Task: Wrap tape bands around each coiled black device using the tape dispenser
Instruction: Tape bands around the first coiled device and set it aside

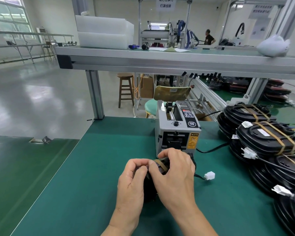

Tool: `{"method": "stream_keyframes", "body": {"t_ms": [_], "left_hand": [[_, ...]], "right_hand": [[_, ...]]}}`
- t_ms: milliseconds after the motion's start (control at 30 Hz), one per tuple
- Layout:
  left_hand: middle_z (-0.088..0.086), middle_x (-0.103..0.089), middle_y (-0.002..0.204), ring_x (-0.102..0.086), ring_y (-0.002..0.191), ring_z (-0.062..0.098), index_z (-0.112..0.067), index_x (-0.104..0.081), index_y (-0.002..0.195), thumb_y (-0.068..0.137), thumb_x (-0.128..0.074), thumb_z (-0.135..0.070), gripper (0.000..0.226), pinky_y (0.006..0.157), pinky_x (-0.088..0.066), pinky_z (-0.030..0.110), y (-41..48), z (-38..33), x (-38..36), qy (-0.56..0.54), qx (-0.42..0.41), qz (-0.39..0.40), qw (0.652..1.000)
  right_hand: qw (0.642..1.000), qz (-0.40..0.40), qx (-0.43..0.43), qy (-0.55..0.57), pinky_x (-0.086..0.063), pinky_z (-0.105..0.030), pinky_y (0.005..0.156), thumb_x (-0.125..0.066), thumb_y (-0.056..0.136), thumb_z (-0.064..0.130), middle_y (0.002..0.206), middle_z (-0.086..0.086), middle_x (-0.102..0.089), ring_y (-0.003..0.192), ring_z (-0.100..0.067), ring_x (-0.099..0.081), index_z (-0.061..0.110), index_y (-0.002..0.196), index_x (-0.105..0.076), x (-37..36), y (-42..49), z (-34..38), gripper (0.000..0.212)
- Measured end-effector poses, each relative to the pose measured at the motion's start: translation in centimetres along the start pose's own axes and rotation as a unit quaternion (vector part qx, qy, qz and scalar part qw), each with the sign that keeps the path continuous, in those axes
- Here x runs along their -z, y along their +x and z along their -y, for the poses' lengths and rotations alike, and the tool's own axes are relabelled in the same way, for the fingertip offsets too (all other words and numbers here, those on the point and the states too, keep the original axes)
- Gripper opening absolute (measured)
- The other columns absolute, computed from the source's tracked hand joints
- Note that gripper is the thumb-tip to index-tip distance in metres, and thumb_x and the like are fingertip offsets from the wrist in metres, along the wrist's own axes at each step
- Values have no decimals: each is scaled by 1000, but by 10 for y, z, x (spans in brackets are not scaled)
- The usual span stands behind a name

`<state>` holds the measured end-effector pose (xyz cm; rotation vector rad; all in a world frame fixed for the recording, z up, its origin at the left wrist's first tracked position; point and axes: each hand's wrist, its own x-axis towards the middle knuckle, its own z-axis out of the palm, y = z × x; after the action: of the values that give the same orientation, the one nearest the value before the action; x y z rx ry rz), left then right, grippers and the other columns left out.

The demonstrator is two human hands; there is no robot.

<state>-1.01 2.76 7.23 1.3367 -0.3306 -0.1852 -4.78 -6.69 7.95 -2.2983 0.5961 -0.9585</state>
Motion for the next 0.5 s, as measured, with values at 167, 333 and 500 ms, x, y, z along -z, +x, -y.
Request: {"method": "stream_keyframes", "body": {"t_ms": [167, 333, 500], "left_hand": [[3, -71, 81, -65, 78, 19, -16, -67, 83, 83, -69, -18, 3, 75, -54, 28, 4, 4, -8, 18, -19, -25, 999], [-7, -69, 83, -61, 78, 15, -28, -64, 81, 77, -64, -28, 4, 77, -49, 34, 8, 8, -13, 49, -21, -27, 998], [-4, -73, 93, -65, 97, 21, -34, -67, 88, 92, -60, -8, 27, 94, -49, 44, 11, 7, -12, 47, 13, -20, 999]], "right_hand": [[1000, 16, 10, 23, -29, -28, 100, -65, 89, 30, 91, 18, -58, 100, -6, -46, 29, 89, -58, 7, 4, -10, 8], [992, -72, -39, 97, -30, -6, 86, -67, 89, 19, 100, 16, -57, 104, -7, -45, 25, 100, -59, 28, 29, -32, 15], [997, -67, -35, 23, -25, -18, 90, -68, 87, 17, 111, 8, -49, 114, -14, -39, 17, 111, -57, 41, 74, -52, 27]]}}
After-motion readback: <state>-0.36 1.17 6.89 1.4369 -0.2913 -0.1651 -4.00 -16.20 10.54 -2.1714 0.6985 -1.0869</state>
